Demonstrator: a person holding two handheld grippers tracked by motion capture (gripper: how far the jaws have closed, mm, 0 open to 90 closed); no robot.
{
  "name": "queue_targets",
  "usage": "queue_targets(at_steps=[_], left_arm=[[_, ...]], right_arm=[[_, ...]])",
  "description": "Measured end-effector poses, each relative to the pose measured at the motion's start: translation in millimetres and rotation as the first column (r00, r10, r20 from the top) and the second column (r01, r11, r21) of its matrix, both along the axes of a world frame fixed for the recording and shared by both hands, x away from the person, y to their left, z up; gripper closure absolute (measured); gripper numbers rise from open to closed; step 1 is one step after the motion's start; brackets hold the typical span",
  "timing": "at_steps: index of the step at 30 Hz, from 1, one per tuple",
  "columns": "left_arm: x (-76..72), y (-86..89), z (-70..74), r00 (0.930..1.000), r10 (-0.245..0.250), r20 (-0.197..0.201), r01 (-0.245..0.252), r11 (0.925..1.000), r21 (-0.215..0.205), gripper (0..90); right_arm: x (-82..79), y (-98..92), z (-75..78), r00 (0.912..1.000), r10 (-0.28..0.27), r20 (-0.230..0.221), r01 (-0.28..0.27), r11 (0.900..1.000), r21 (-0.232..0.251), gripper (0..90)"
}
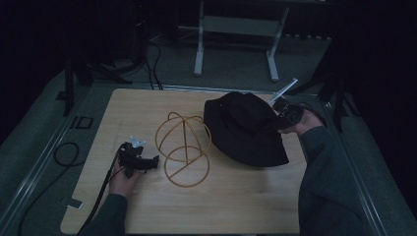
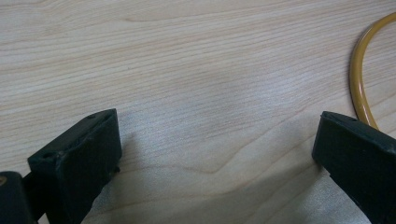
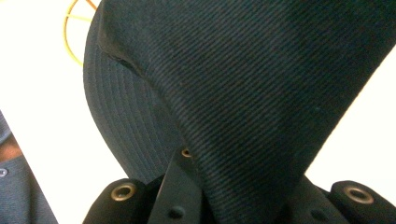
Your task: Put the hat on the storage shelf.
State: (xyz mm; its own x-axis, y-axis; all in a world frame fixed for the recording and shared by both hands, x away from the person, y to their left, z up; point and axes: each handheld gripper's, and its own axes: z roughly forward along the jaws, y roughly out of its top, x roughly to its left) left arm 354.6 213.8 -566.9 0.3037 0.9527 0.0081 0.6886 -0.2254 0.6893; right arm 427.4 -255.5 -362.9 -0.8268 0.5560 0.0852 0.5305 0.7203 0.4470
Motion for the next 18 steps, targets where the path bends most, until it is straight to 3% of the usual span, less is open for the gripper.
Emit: queue_targets(at_steps=[18], left_arm=[[0.0,-0.2,-0.1,1.0,0.003,0.001,-0.003,1.0,-0.003,1.6]], right_arm=[[-6.8,-4.5,19.6,0.9989,0.024,0.04,-0.026,0.999,0.047,87.3]])
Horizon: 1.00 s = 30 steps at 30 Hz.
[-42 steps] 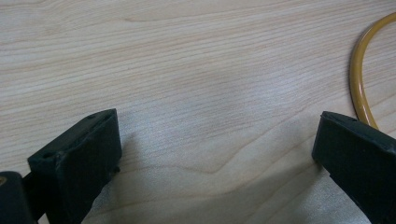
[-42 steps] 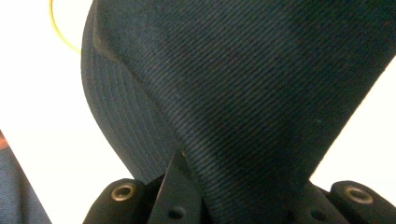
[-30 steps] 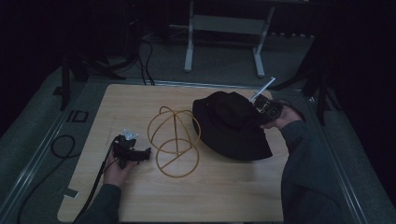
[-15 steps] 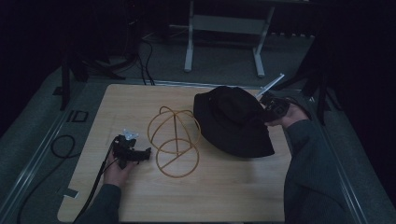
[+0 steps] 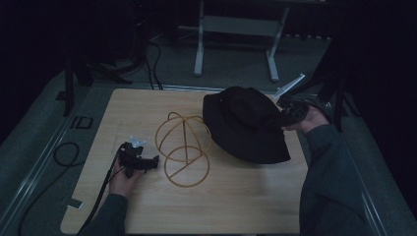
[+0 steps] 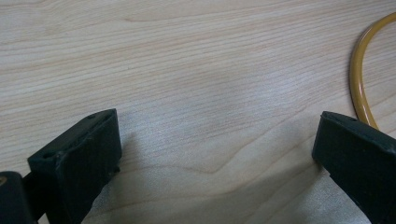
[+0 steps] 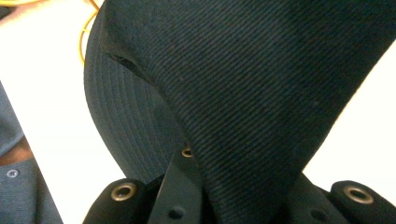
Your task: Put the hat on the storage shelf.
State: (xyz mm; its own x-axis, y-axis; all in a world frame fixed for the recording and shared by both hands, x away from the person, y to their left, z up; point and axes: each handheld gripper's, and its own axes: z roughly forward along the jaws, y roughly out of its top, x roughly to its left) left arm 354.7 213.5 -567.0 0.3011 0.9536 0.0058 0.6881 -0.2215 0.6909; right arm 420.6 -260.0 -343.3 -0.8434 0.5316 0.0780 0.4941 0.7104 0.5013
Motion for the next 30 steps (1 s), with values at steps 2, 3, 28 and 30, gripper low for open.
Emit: queue_targets(at_steps=[2,3,28,30], left_arm=[[0.0,0.1,0.1,1.0,-0.002,-0.001,0.002,1.0,0.001,1.5],[0.0,0.1,0.1,1.0,-0.001,-0.001,0.001,1.0,0.001,1.5],[0.0,0.2,0.1,1.0,-0.002,-0.002,0.002,1.0,0.002,1.6],[0.0,0.2,0.1,1.0,-0.002,-0.002,0.002,1.0,0.002,1.5]], right_arm=[[-1.3,-0.6,2.7,1.0,0.006,0.008,-0.006,1.0,0.01,87.3],[-2.1,-0.8,4.3,0.9999,0.007,0.011,-0.007,1.0,0.015,87.3],[-11.7,-3.9,35.5,0.9965,0.037,0.075,-0.042,0.997,0.069,87.3],[-12.6,-3.8,38.0,0.9961,0.04,0.078,-0.046,0.996,0.072,87.3]])
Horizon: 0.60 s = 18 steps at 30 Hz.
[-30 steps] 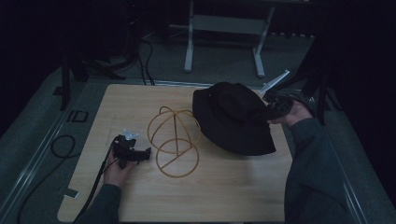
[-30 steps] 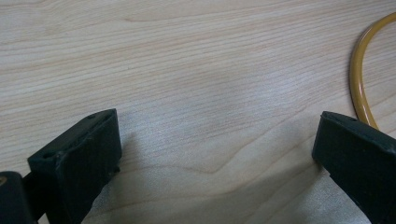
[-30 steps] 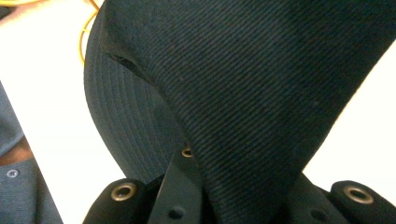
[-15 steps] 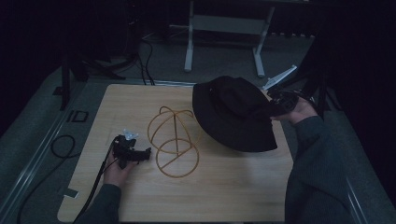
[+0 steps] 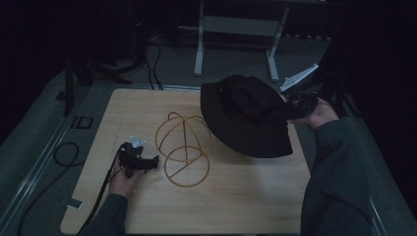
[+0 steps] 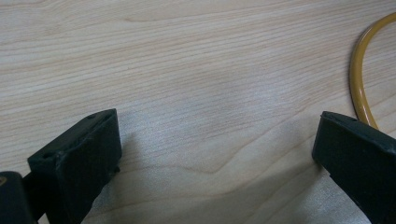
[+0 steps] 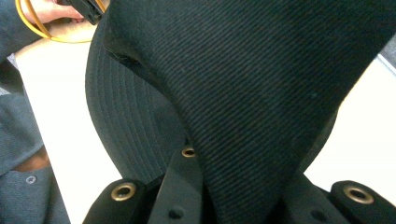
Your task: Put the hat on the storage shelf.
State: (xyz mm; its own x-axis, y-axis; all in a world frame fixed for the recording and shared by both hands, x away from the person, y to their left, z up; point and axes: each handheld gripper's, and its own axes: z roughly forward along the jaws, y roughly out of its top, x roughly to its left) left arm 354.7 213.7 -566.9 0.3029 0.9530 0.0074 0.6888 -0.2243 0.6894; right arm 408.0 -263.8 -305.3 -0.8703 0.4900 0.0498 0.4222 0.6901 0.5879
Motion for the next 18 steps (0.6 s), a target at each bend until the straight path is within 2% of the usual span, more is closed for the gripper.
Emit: queue_targets(at_steps=[18], left_arm=[[-0.2,-0.1,0.0,1.0,-0.001,0.0,0.001,1.0,0.0,1.6]], right_arm=[[-3.7,4.9,17.2,0.9991,0.032,0.026,-0.033,0.999,0.026,87.3]])
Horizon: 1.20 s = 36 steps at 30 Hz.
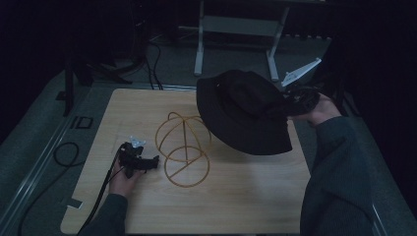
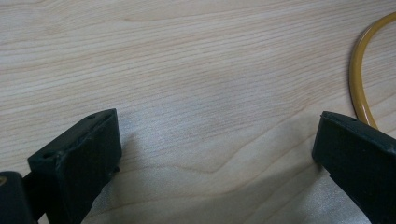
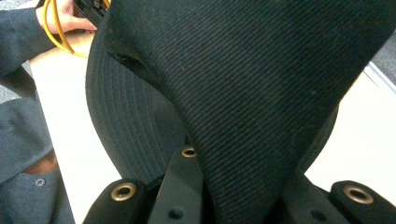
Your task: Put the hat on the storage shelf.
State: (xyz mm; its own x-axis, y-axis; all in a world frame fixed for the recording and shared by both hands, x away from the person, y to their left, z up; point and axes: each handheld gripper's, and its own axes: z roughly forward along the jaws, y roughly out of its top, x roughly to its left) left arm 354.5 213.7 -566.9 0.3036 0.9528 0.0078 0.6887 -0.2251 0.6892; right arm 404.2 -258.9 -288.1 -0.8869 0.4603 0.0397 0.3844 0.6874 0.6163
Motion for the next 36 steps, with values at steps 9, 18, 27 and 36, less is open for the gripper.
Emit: queue_targets(at_steps=[9,18,27,36], left_arm=[[-0.2,-0.2,0.0,1.0,0.0,0.0,0.0,1.0,-0.001,1.6],[-0.2,-0.2,0.0,1.0,0.0,-0.001,0.0,1.0,0.0,1.6],[-0.1,-0.2,0.0,1.0,-0.001,-0.001,0.001,1.0,0.0,1.6],[-0.1,-0.5,-0.1,1.0,-0.001,0.001,0.001,1.0,-0.001,1.6]], right_arm=[[-2.4,5.4,8.6,0.9996,0.026,0.013,-0.026,1.0,0.013,87.3],[-3.9,15.9,14.4,0.9979,0.06,0.025,-0.06,0.998,0.016,87.3],[-6.8,25.5,20.8,0.9949,0.094,0.035,-0.095,0.995,0.027,87.3],[-9.1,34.8,24.8,0.9918,0.122,0.039,-0.123,0.992,0.03,87.3]])
